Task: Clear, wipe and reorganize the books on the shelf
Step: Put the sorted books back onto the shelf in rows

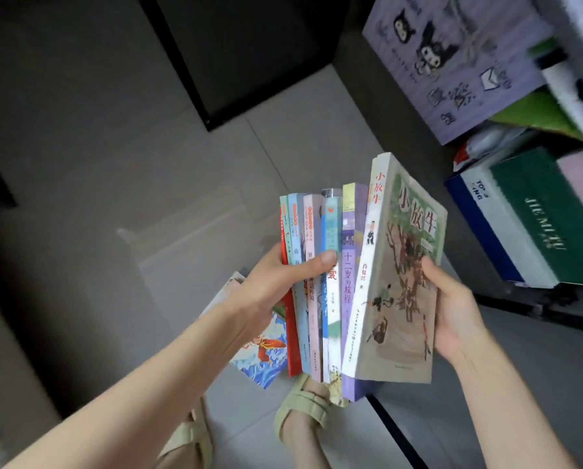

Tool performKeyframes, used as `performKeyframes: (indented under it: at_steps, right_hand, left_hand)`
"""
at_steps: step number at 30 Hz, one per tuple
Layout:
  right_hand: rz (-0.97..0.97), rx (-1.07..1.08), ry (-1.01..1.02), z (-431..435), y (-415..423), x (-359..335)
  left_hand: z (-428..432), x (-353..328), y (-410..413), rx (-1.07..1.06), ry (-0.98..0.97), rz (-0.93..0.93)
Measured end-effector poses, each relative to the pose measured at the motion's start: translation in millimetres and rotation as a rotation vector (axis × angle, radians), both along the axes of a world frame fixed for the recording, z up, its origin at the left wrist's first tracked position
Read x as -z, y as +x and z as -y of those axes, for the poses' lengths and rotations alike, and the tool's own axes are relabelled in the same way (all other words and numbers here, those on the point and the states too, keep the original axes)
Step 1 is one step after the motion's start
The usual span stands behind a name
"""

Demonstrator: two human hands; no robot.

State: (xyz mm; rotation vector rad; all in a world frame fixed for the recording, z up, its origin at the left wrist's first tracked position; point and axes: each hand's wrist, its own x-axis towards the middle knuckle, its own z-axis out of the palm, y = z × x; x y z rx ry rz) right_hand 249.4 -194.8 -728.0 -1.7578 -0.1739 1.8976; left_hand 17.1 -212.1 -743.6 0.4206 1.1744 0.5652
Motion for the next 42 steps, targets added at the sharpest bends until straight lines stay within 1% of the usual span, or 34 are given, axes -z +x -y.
performKeyframes:
  at_steps: [2,3,4,8,12,14,17,21,22,24,27,31,34,37,42]
  right_hand:
    - [-0.010,-0.016,0.024,-0.2,-14.1,-59.7]
    - [-0.009,-0.023,0.056,-3.8,-20.2,-103.5]
    - [-0.004,-0.039,0.073,-5.1,-26.1,-126.8]
    - [0.023,0.020,0.229,-11.9,-48.5,-287.6]
    - [0.053,0.076,0.358,-20.0,-68.3,-434.1]
    - [0.101,0.104,0.453,-15.3,-75.3,-515.2]
    - [0.135,0.159,0.553,-6.0,-80.2,-600.4]
    - [0.136,0.251,0.715,4.2,-69.0,-693.7]
    - [0.137,0.270,0.738,4.5,-66.7,-706.3]
    - [0.144,0.312,0.834,-0.1,-50.1,-749.8]
    - [0.153,0.342,0.934,-12.3,-21.3,-799.0]
    - [0.174,0.356,1.080,-33.9,30.1,-844.9]
    - [0.154,0.383,1.151,-52.0,71.1,-860.6]
    - [0.155,0.397,1.220,-71.6,106.7,-866.4]
    - [0.138,0.433,1.332,-99.7,155.2,-851.7]
  left_hand:
    - [4.8,-55.7,-11.0,-0.021,0.013,0.000]
    - [3.1,-93.8,-17.4,-0.020,0.040,0.005]
    - [5.2,-114.3,-21.6,-0.028,0.051,0.010]
    - [-9.0,-260.2,-42.3,-0.051,0.150,0.022]
    - [-33.9,-397.1,-54.1,-0.022,0.310,0.026]
    - [-47.5,-475.3,-59.8,0.044,0.423,0.032]
    - [-64.8,-562.6,-59.6,0.144,0.568,0.042]
    - [-85.6,-665.5,-42.9,0.223,0.753,0.035]
    - [-86.6,-681.5,-39.5,0.223,0.784,0.043]
    - [-100.7,-731.6,-21.2,0.261,0.909,0.051]
    - [-118.1,-788.2,12.2,0.247,1.037,0.067]
    - [-143.1,-840.8,64.8,0.219,1.126,0.081]
    - [-161.3,-863.0,107.5,0.195,1.150,0.105]
    - [-179.6,-874.4,143.8,0.174,1.227,0.102]
    - [-208.1,-881.9,188.4,0.294,1.323,0.048]
